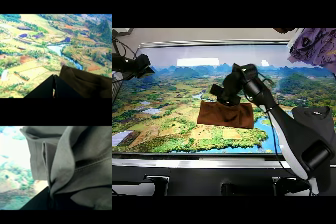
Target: Fold the clothes and pants, and hang the long-sleeved shirts on hangers.
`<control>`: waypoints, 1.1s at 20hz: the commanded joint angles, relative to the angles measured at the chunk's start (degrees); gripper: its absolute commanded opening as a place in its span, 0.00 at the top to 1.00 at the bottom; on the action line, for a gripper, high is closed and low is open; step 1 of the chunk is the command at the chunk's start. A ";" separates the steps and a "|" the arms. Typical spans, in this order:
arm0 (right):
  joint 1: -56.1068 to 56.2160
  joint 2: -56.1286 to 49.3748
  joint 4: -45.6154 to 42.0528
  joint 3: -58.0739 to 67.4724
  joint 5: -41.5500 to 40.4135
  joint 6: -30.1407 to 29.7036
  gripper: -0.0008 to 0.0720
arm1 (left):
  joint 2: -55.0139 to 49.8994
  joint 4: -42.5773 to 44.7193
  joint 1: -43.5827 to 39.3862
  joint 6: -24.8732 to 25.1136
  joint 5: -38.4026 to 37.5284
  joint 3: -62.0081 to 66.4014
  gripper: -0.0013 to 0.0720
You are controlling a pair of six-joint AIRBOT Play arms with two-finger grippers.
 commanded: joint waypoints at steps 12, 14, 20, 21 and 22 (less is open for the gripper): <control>1.75 -1.29 16.52 0.11 19.69 -9.77 0.40 | 0.00 0.26 0.52 0.17 -0.37 -1.51 0.96; 0.96 1.22 16.31 0.11 18.53 -12.55 0.40 | -0.02 0.28 0.55 0.17 -0.33 -1.64 0.96; -15.13 11.39 16.15 0.11 2.91 -25.42 0.23 | 0.13 0.28 0.66 0.17 -0.35 -1.62 0.96; -20.44 12.55 16.15 0.11 -1.68 -29.09 0.22 | 0.15 0.28 0.68 0.17 -0.35 -1.62 0.96; -25.49 13.11 16.13 0.09 -5.70 -32.50 0.19 | 0.15 0.28 0.79 0.17 -0.35 -1.62 0.96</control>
